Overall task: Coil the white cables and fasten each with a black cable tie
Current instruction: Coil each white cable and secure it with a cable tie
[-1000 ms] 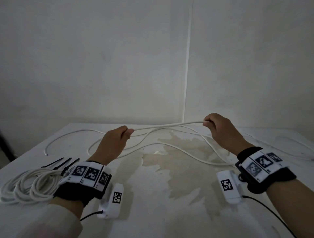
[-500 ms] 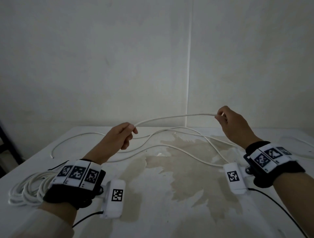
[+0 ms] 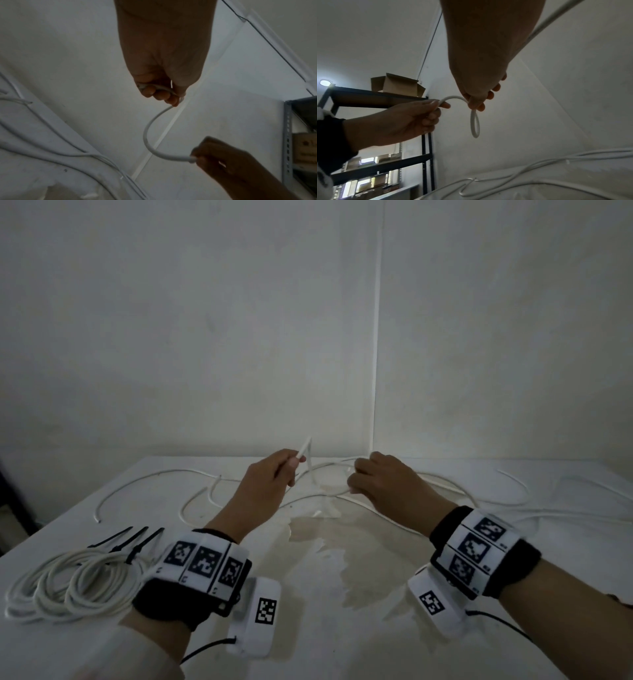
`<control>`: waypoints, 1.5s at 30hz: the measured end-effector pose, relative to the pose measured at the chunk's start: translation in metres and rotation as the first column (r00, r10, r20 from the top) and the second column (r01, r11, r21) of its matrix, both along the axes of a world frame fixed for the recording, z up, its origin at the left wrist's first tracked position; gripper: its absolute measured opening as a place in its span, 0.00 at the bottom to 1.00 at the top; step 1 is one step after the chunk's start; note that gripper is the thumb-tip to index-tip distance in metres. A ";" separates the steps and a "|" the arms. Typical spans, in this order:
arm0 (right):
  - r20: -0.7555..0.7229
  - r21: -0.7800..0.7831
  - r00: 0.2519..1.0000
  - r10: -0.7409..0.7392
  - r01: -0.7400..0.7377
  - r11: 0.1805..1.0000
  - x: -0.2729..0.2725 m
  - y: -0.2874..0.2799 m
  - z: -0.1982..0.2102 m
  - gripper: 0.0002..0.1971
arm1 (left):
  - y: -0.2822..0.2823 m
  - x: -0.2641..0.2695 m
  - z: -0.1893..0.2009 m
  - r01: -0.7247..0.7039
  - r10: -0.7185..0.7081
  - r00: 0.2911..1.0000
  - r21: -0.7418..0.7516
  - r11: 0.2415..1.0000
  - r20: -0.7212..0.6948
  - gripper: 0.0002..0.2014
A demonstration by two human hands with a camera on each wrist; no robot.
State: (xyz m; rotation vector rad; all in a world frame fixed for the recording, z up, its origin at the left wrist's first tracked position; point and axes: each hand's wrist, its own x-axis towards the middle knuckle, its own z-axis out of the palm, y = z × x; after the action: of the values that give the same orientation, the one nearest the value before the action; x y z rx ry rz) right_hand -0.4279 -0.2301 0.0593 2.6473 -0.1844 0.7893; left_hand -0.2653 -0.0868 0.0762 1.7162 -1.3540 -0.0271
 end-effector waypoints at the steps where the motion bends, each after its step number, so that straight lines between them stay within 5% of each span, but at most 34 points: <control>1: 0.003 -0.001 1.000 0.019 -0.019 1.000 0.005 0.004 0.002 0.13 | -0.002 -0.004 0.000 0.001 -0.001 1.000 0.009 1.000 0.030 0.10; 12: 0.241 0.196 0.965 0.105 -0.154 0.968 0.014 0.017 0.020 0.15 | -0.007 -0.023 -0.002 0.070 -0.075 0.994 0.056 0.996 0.080 0.13; 19: 0.277 0.335 0.958 0.070 -0.165 0.928 0.015 0.018 0.026 0.16 | -0.006 -0.030 0.000 0.180 -0.159 0.973 0.125 0.976 -0.165 0.16; 23: 0.071 0.626 0.997 -0.024 -0.026 0.779 0.010 0.021 0.039 0.11 | -0.006 -0.029 0.005 0.215 -0.186 0.962 0.136 0.967 -0.199 0.15; 33: -0.002 0.767 1.000 0.026 -0.015 0.642 0.004 0.030 0.034 0.14 | 0.001 -0.033 0.006 0.265 -0.221 0.920 0.098 0.959 -0.324 0.20; 39: 0.148 0.896 0.987 0.059 -0.159 0.414 -0.007 0.023 0.043 0.09 | 0.005 -0.028 0.008 0.235 -0.183 0.904 0.093 0.968 -0.386 0.17; 45: 0.179 0.935 0.984 0.015 -0.175 0.309 -0.010 0.026 0.044 0.10 | 0.002 -0.031 0.011 0.215 -0.180 0.936 0.085 0.973 -0.302 0.16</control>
State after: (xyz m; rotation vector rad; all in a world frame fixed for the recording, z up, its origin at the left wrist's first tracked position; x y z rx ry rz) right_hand -0.4376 -0.2037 0.1031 3.7615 -0.7687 1.1604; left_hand -0.2967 -0.0844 0.0876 1.5892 -1.3154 -0.4659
